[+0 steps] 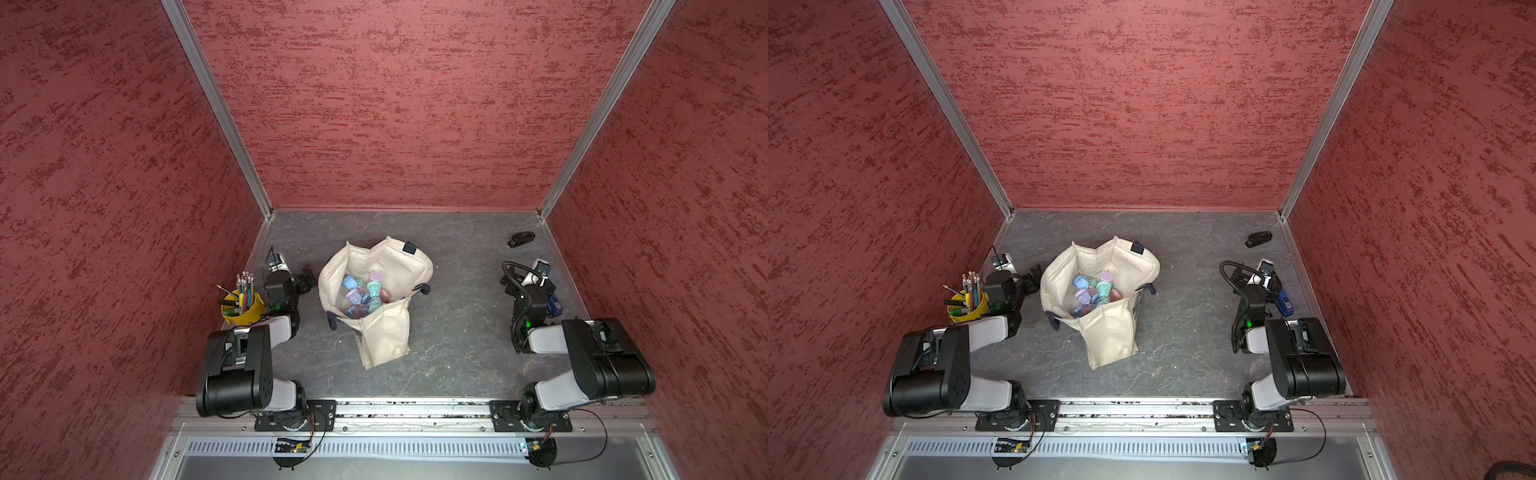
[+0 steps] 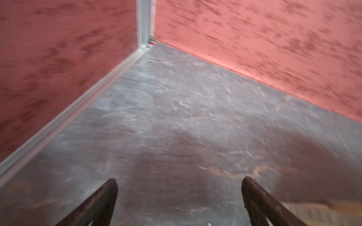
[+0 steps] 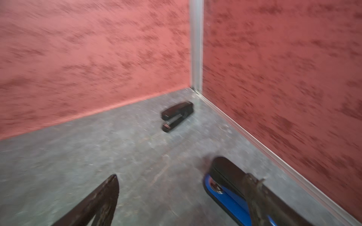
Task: Put the hourglass into the canvas bag
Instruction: Reset both arms
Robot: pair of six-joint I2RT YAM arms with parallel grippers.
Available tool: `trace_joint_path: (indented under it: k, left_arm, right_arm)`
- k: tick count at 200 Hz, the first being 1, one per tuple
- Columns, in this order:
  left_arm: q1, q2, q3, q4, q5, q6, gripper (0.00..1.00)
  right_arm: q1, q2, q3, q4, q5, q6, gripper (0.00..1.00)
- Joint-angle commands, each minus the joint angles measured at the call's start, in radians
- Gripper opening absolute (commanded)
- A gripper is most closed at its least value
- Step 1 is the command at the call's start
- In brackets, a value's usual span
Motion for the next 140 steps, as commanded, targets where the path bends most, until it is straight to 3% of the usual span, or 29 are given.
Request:
trace_joint_path:
  k: [1,7,14,22,30,39,47,59,78,140]
  left_arm:
    - [-0.078,0.073,0.015,0.168,0.119,0.159,1.0]
    - [-0.091,0.071,-0.02,0.19,0.11,0.166,0.99]
    - [-0.085,0.116,-0.064,0.361,0.069,0.146,1.0]
    - [-0.066,0.072,-0.063,0.274,0.036,0.099,1.0]
    - [-0.072,0.107,-0.078,0.37,0.018,0.112,1.0]
    - [-0.084,0.081,-0.056,0.279,-0.002,0.11,1.0]
    - [-0.093,0.103,-0.066,0.34,-0.016,0.124,1.0]
    - [-0.101,0.09,-0.056,0.296,-0.034,0.125,1.0]
    - [-0.153,0.099,-0.07,0.343,-0.138,0.153,1.0]
    - [-0.136,0.099,-0.057,0.317,-0.097,0.146,1.0]
  right_arm:
    - [-0.024,0.007,-0.038,0.128,-0.145,-0.026,0.99]
    - [-0.027,0.025,-0.042,0.166,-0.143,-0.034,0.99]
    - [-0.027,0.031,-0.046,0.186,-0.141,-0.037,0.99]
    - [-0.027,0.021,-0.041,0.162,-0.143,-0.033,0.99]
    - [-0.027,0.032,-0.047,0.193,-0.14,-0.037,0.99]
    - [-0.025,0.021,-0.048,0.183,-0.14,-0.037,0.99]
    - [-0.025,0.026,-0.055,0.203,-0.131,-0.036,0.99]
    - [-0.024,0.023,-0.056,0.199,-0.133,-0.036,0.99]
    - [-0.025,0.025,-0.057,0.203,-0.134,-0.036,0.99]
    - [-0.025,0.023,-0.056,0.198,-0.135,-0.035,0.99]
